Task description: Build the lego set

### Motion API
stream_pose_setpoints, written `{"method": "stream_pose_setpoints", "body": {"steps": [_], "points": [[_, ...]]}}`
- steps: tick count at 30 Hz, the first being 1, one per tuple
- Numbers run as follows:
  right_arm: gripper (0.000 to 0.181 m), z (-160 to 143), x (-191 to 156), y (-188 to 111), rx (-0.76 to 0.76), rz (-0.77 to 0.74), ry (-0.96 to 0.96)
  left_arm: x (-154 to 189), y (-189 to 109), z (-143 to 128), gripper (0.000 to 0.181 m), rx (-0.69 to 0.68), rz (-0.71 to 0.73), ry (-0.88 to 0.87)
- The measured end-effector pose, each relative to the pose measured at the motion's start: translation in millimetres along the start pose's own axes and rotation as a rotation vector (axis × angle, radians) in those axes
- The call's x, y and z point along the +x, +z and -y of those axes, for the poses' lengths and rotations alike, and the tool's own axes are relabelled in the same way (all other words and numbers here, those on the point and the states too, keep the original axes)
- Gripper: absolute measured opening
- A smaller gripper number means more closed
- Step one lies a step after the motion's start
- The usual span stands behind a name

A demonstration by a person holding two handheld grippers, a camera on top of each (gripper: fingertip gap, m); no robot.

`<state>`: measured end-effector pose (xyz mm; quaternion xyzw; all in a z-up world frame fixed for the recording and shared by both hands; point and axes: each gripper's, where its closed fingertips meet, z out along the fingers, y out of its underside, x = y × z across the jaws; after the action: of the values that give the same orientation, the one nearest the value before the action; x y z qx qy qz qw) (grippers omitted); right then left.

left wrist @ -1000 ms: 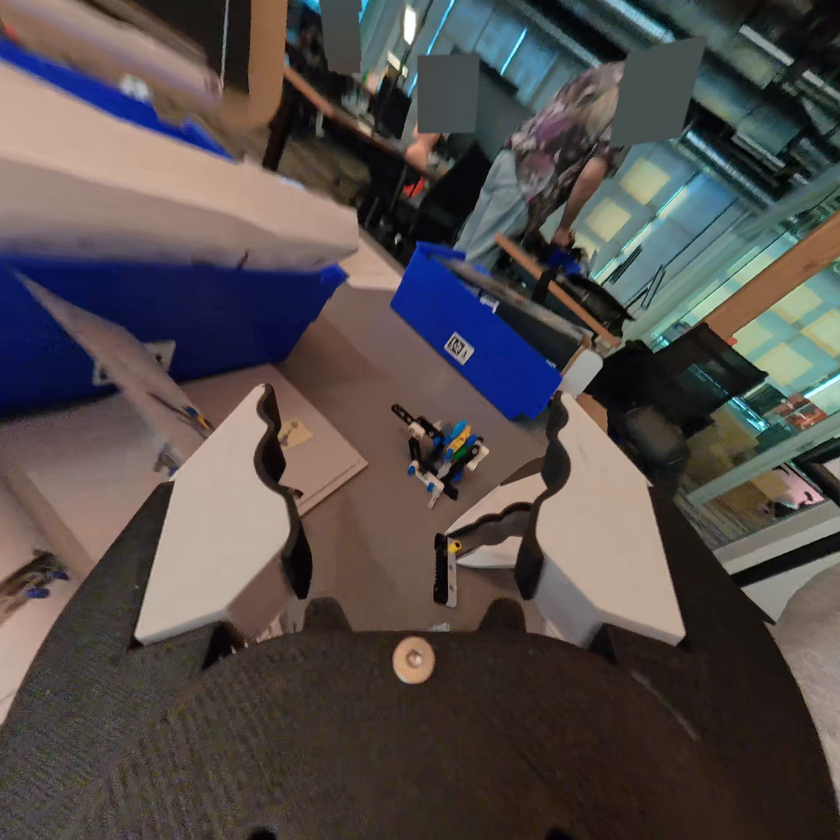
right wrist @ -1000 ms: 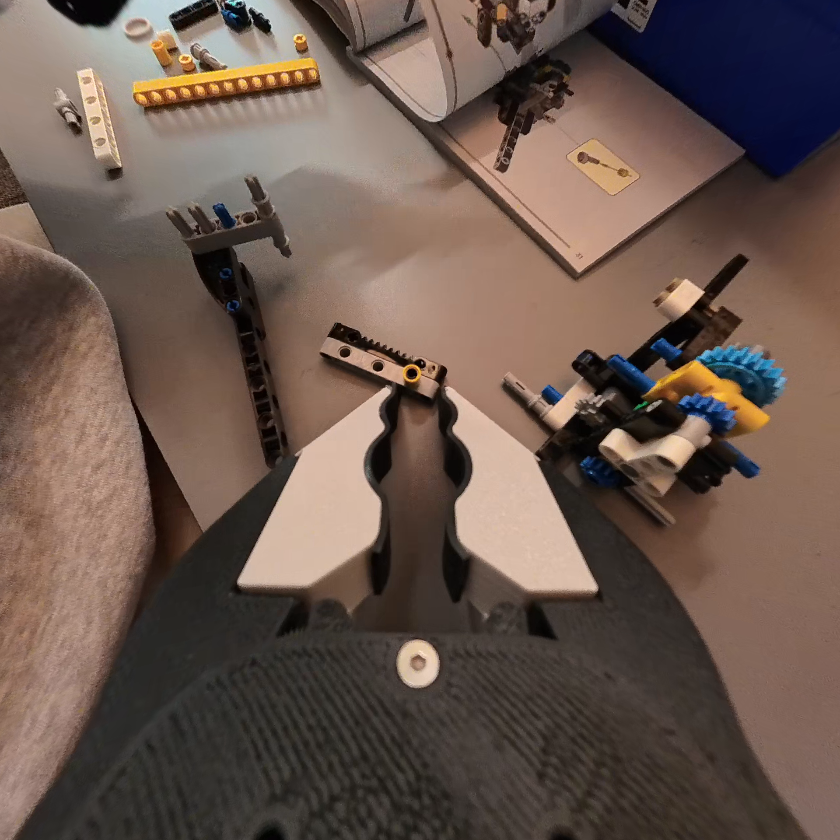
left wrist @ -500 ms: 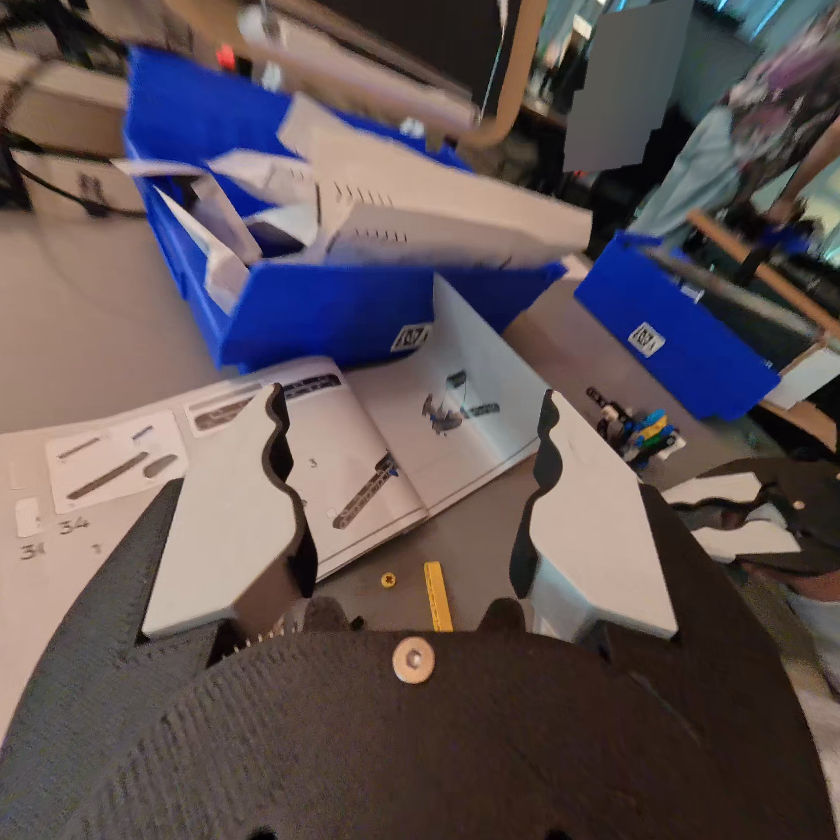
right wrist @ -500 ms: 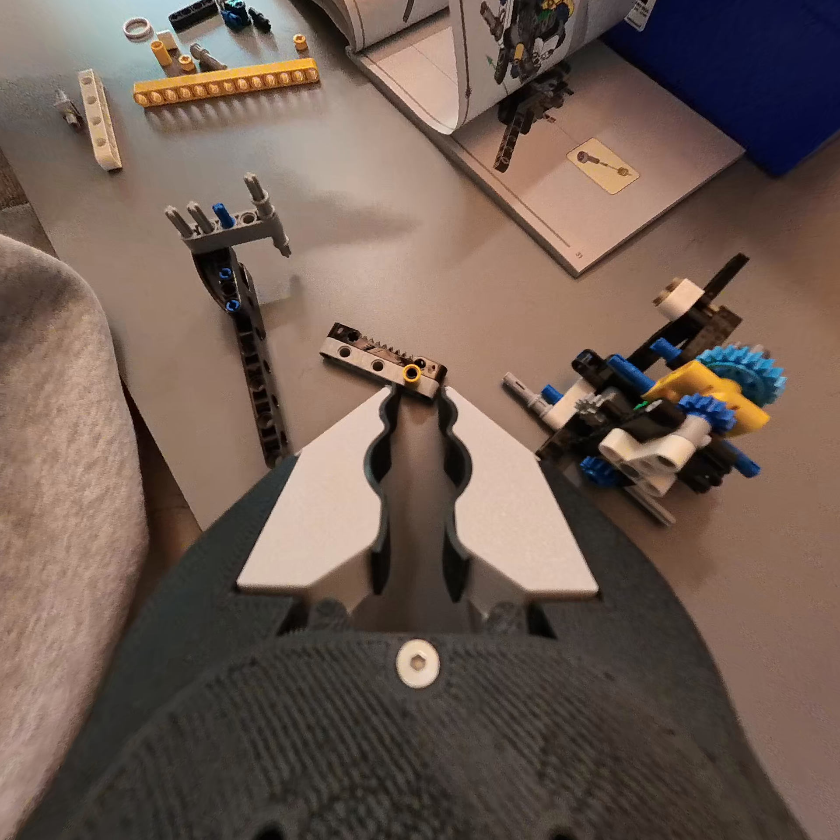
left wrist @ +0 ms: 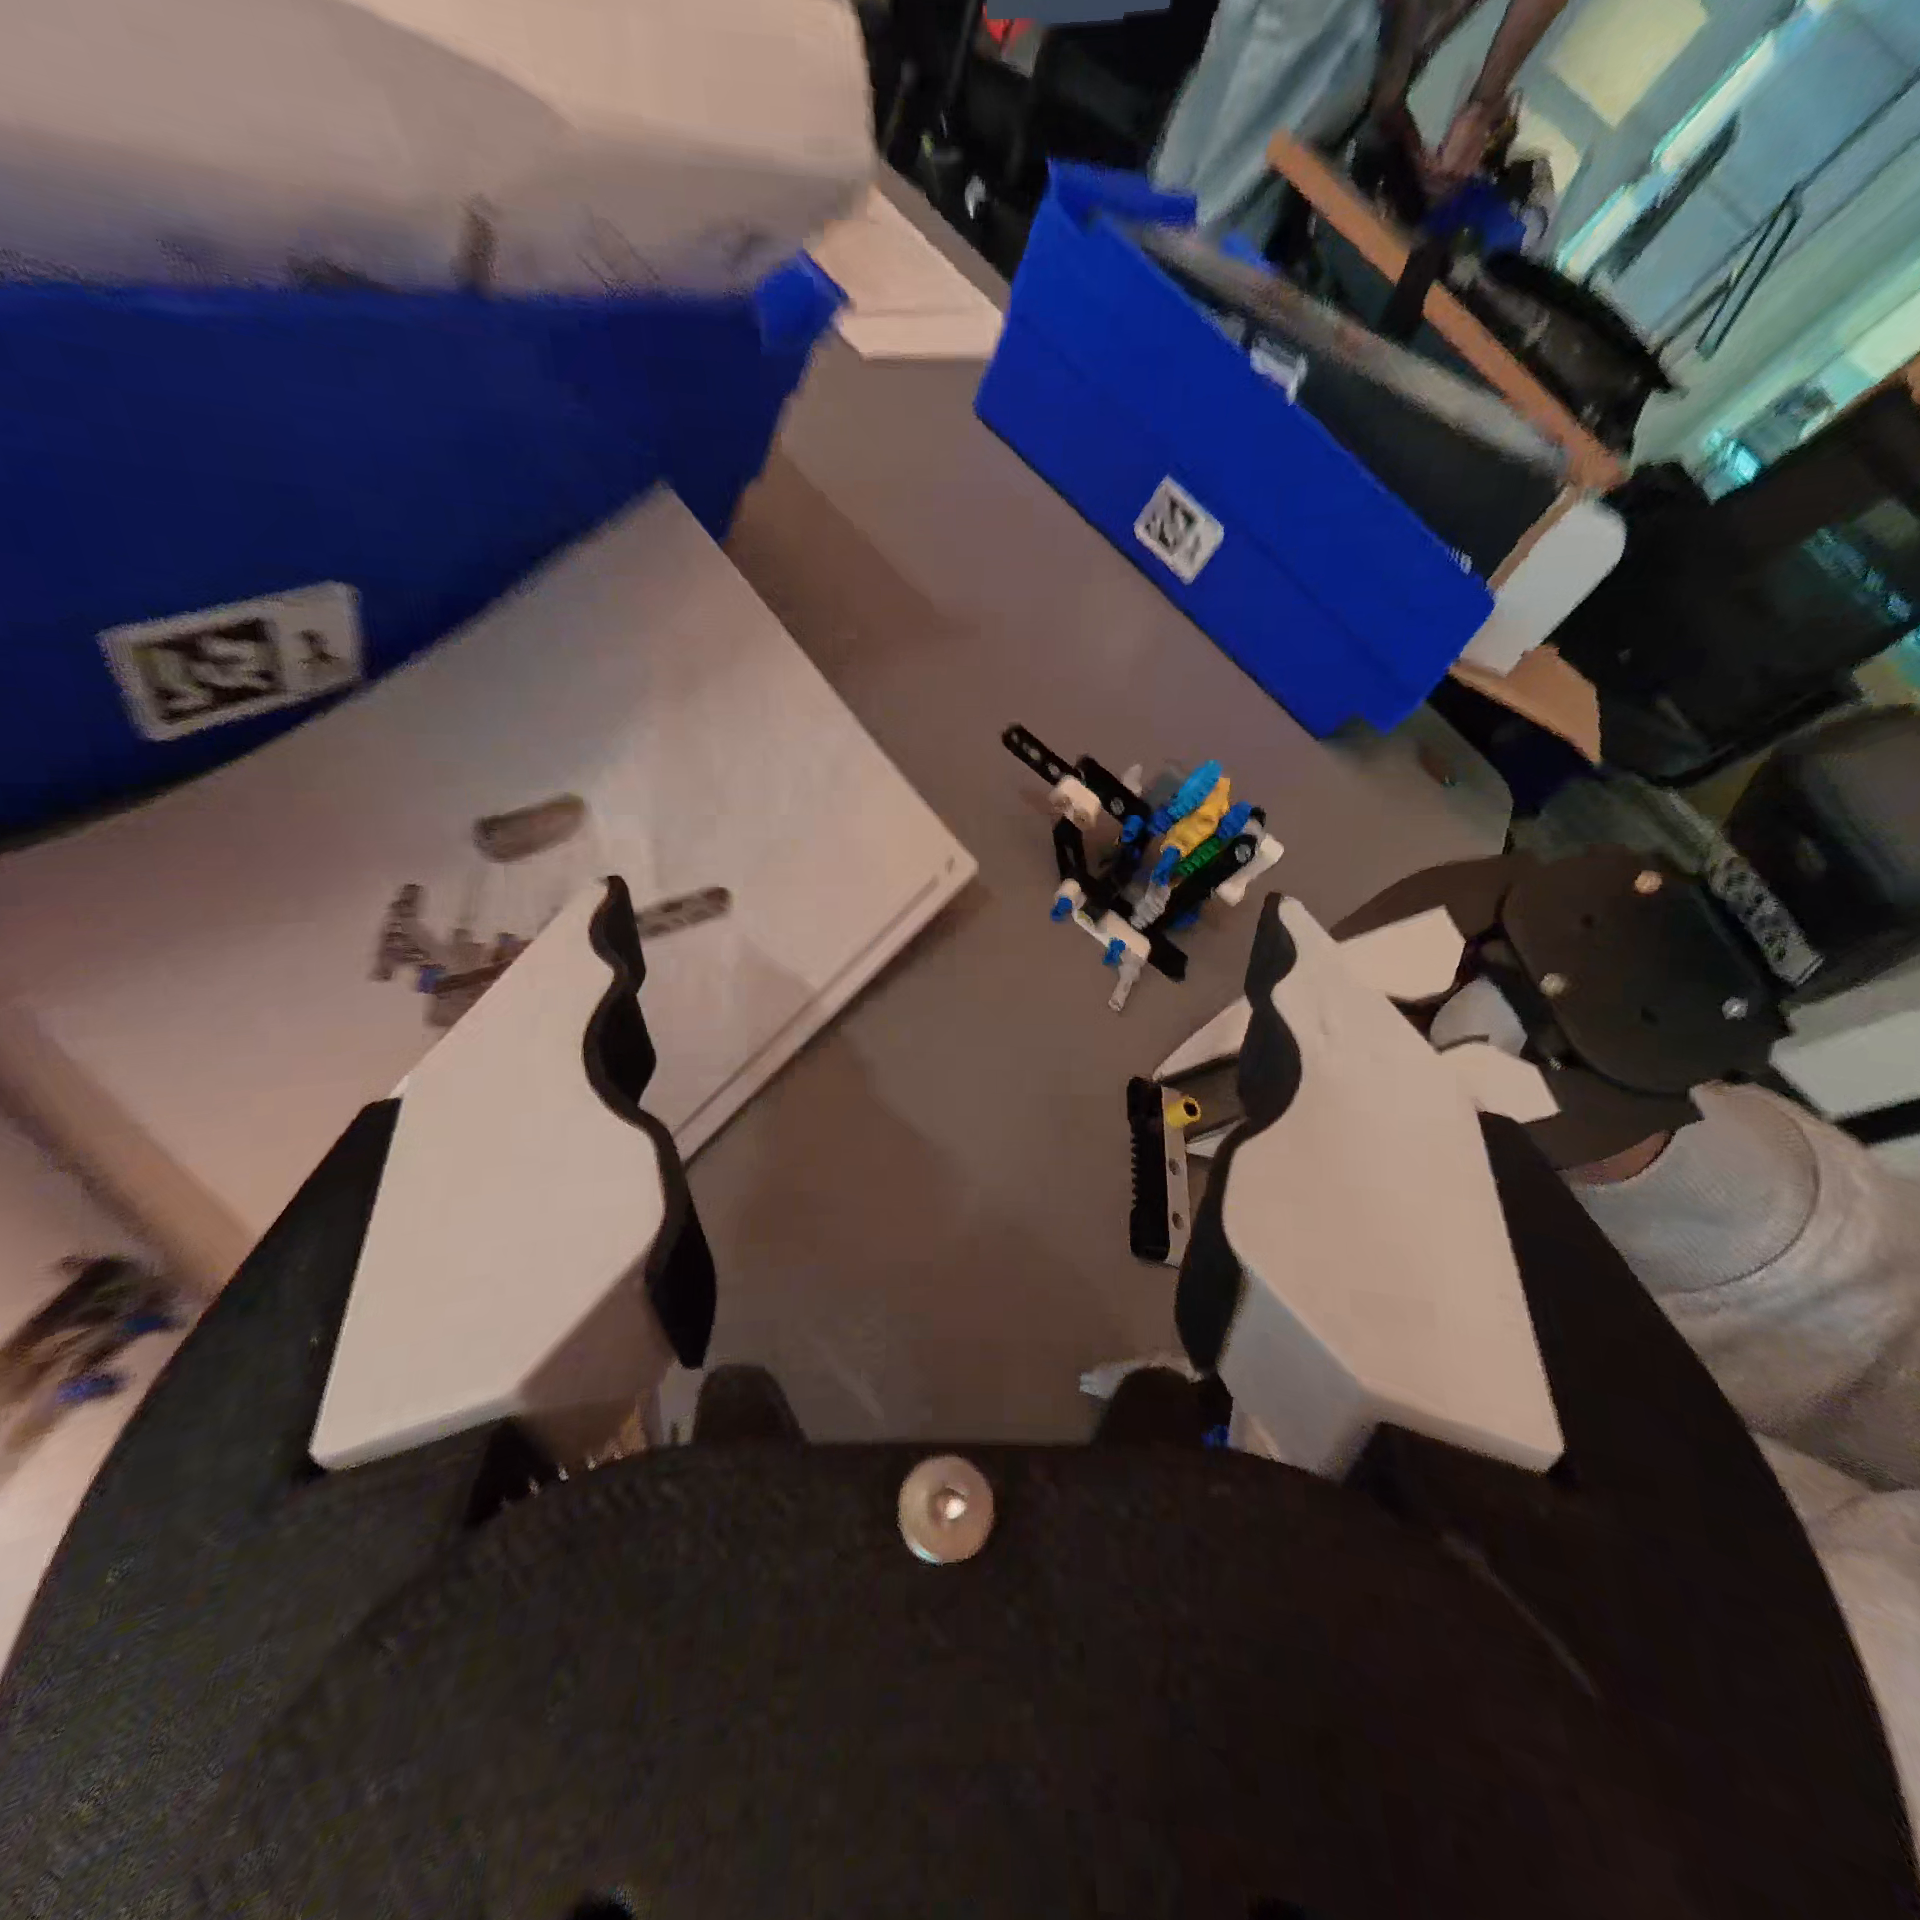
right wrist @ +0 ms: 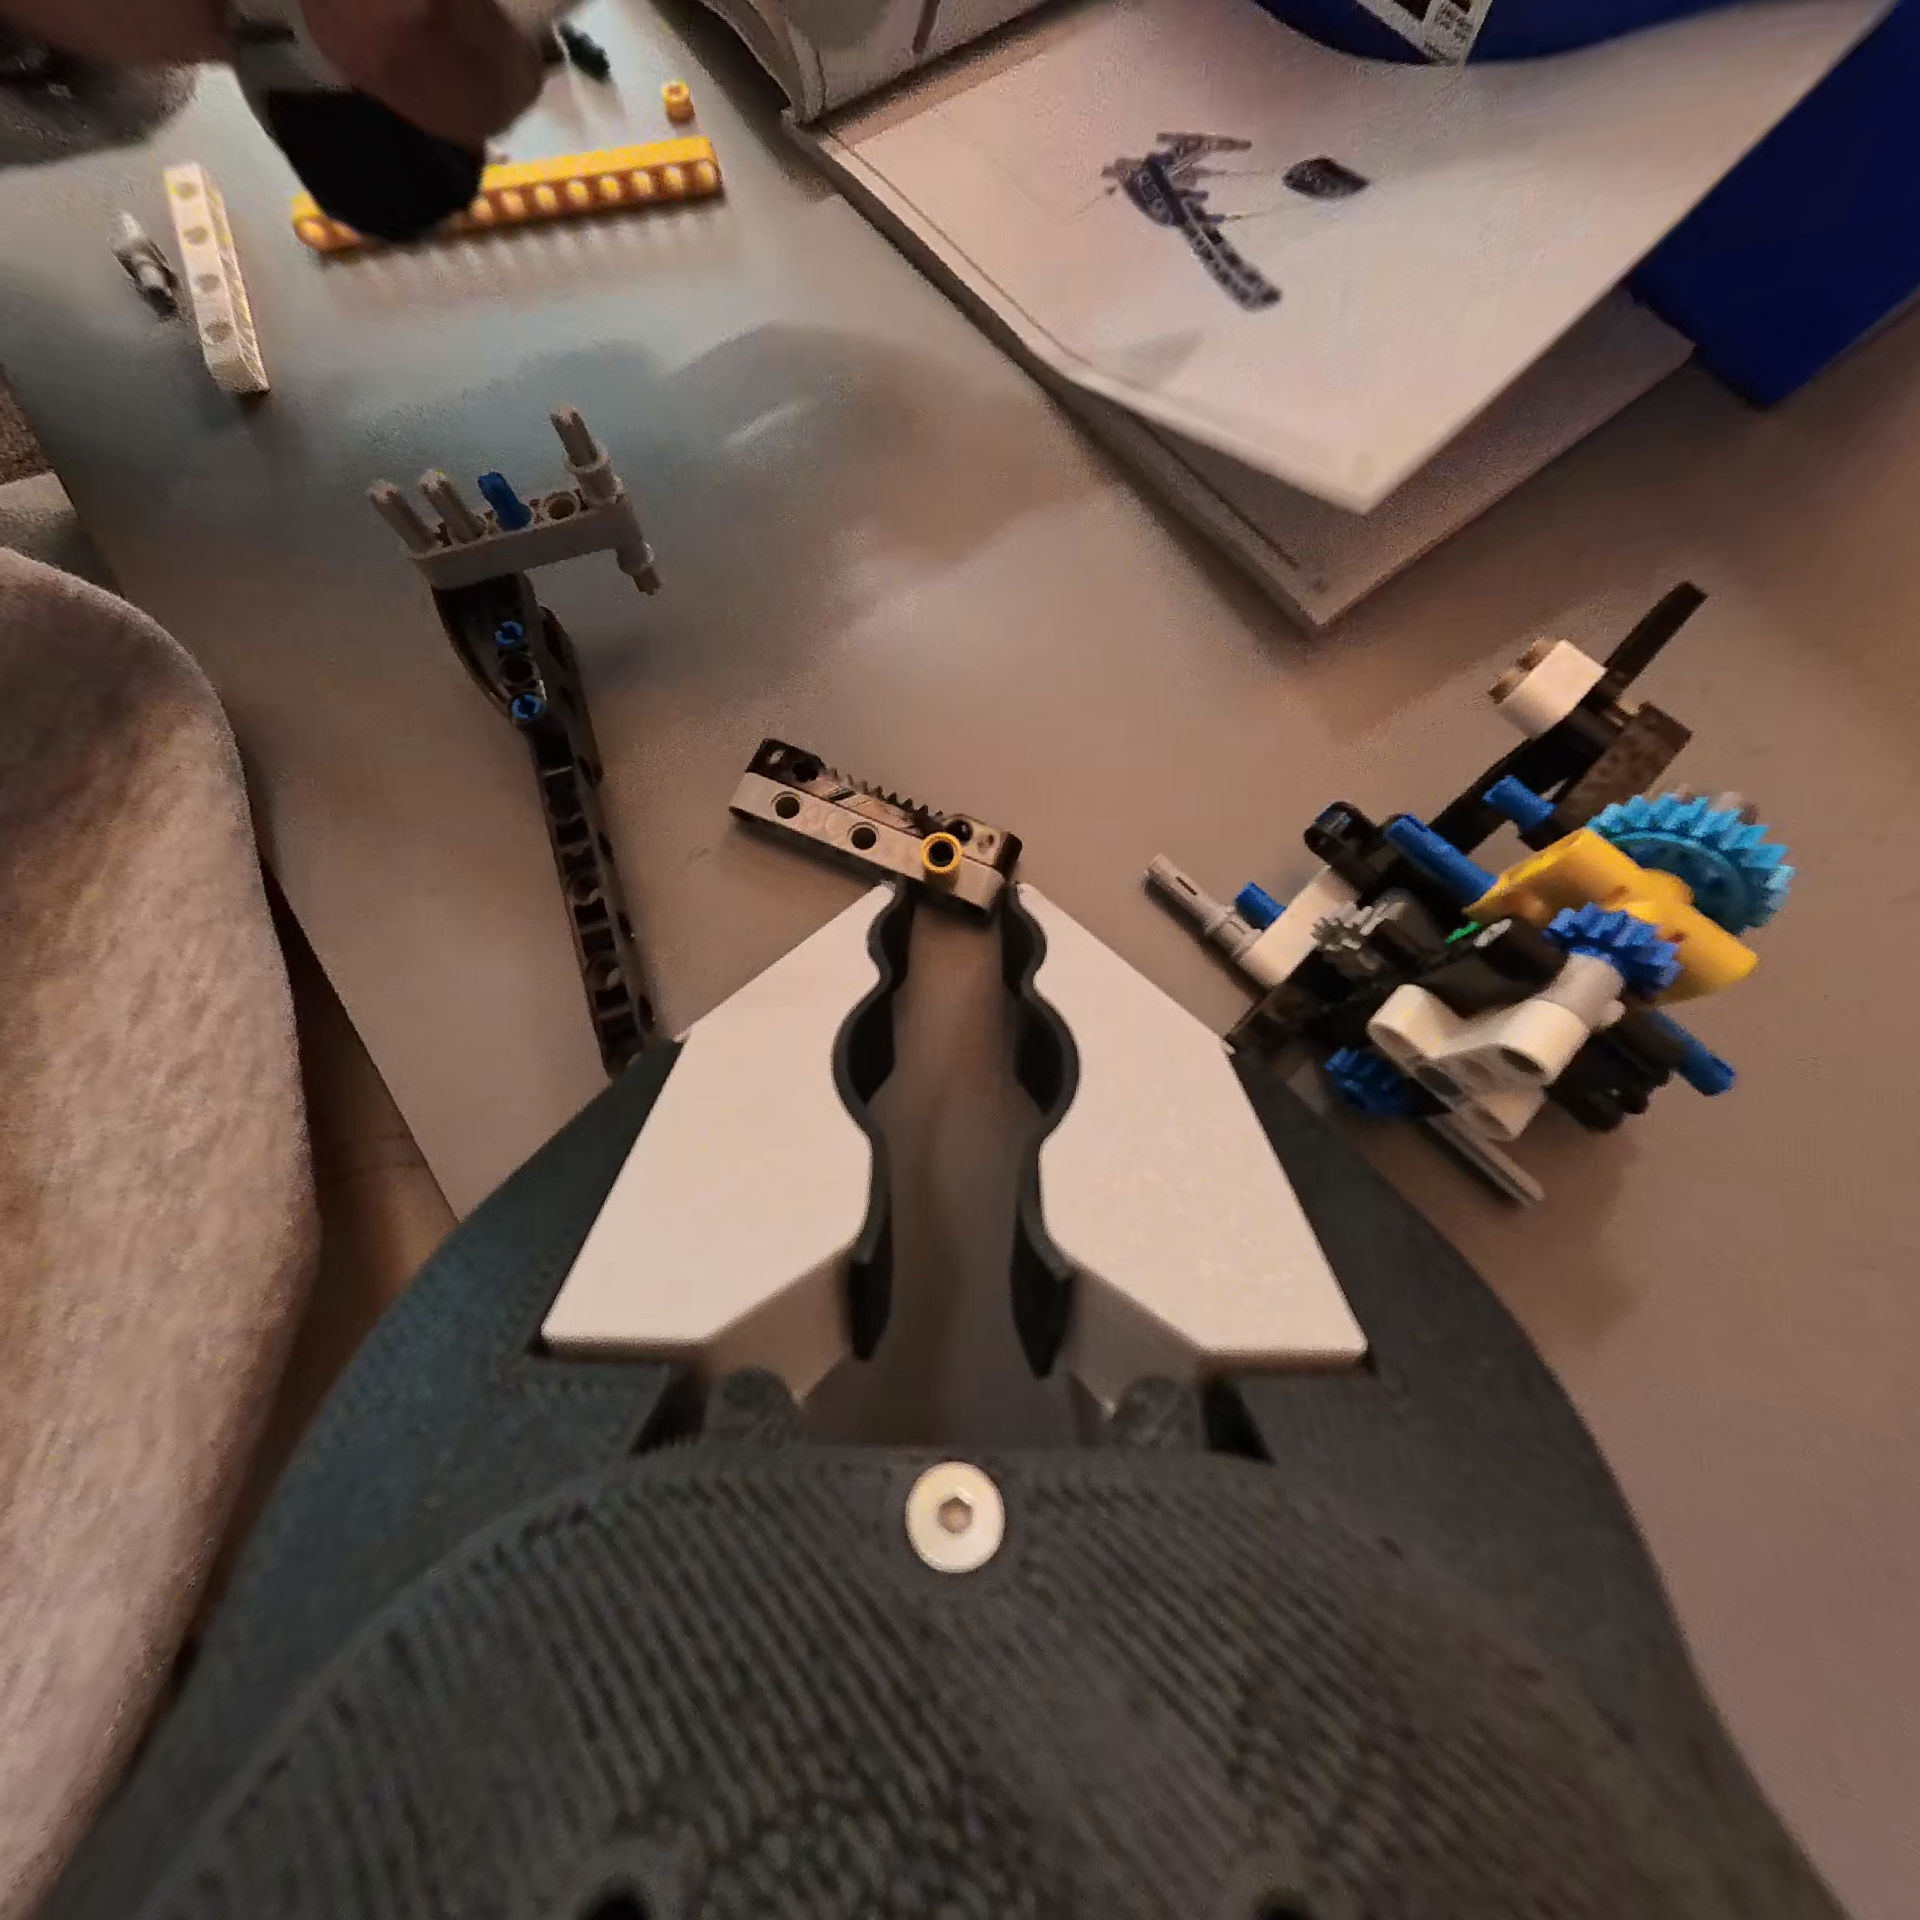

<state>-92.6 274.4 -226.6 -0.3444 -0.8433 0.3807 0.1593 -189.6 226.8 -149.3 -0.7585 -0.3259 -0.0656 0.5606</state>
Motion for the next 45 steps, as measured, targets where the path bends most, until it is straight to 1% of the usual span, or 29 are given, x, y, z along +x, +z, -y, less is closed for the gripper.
{"method": "stream_pose_setpoints", "body": {"steps": [1,3,5,8,9,11,12,14,17,20,22,24,26,30,45], "points": [[0.016,0,0,0,0.000,0.000,0.000,-7,-10,9,0.113,0.047,0.003,-0.019],[0.016,0,0,0,0.000,0.002,0.000,-26,-35,28,0.104,0.159,0.024,-0.062],[0.016,0,-1,0,0.000,0.003,-0.003,-52,-63,41,0.094,0.266,0.074,-0.101],[0.016,0,-1,0,0.000,0.002,-0.005,-88,-104,44,0.083,0.356,0.169,-0.142],[0.016,0,-1,0,0.000,0.003,-0.004,-97,-117,44,0.073,0.379,0.195,-0.140],[0.017,0,-1,0,0.000,0.008,0.004,-117,-149,45,0.038,0.455,0.278,-0.109],[0.017,0,0,0,0.000,0.010,0.008,-129,-165,46,0.032,0.496,0.335,-0.092],[0.016,0,0,0,0.000,0.009,0.014,-150,-192,43,0.024,0.540,0.424,-0.088],[0.016,0,0,1,0.000,0.003,0.009,-163,-220,41,0.019,0.582,0.439,-0.100],[0.016,1,2,2,0.000,0.001,0.019,-179,-242,36,0.014,0.604,0.519,-0.050],[0.016,2,2,2,0.000,0.000,0.023,-189,-248,28,0.016,0.590,0.560,-0.024],[0.016,3,3,3,0.000,0.000,0.022,-197,-251,24,0.021,0.603,0.576,-0.041],[0.016,3,3,4,0.000,0.001,0.023,-199,-250,23,0.025,0.617,0.572,-0.048],[0.016,3,3,4,0.001,0.004,0.028,-199,-252,24,0.028,0.610,0.625,-0.002],[0.016,6,5,7,0.000,0.000,0.023,-200,-248,23,0.031,0.607,0.593,-0.034]]}}
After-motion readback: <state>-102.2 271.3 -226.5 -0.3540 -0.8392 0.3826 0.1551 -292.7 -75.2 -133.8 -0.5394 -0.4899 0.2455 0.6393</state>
